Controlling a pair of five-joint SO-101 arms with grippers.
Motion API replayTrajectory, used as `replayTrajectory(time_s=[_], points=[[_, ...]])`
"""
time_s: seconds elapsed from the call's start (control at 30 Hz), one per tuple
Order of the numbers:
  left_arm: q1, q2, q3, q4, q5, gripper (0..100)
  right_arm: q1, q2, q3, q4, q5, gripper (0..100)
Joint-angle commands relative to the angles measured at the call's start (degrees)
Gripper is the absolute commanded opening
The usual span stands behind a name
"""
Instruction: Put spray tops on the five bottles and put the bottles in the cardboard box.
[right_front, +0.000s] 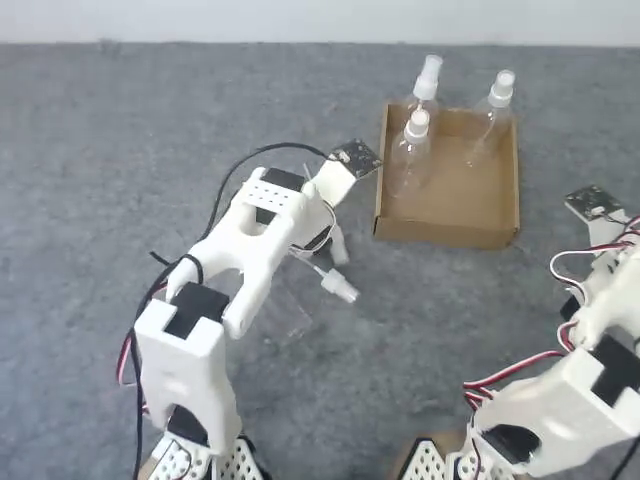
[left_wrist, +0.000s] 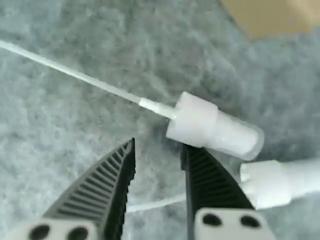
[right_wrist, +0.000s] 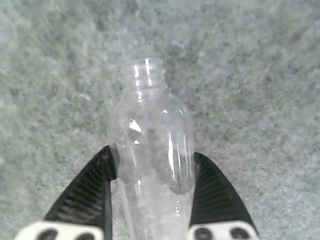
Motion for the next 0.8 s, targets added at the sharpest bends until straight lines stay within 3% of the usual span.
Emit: replayTrajectory(time_s=[0.0,0.17,0.33,0.5,0.77], points=[[0.4,-4.6,-2.3,1.8,-1.1,13,0.7,0.7,0.1,-0.8,0.7,0.6],[0.0,-12.5,-2.9,6.2,-2.1,13,0.7,0.7,0.1,-0.8,0.7,0.6],[-1.5,-15.1,-2.9,1.1,1.6,14,0.7,0.7,0.1,-0.8,0.5,0.6],[-1.8,-8.8,-4.8,-9.0,6.8,14,0.7,0.7,0.1,-0.8,0.5,0.6],[-3.2,8.3,-20.0,-9.8,9.4,13,0.7,0.7,0.1,-0.7,0.4,0.6]])
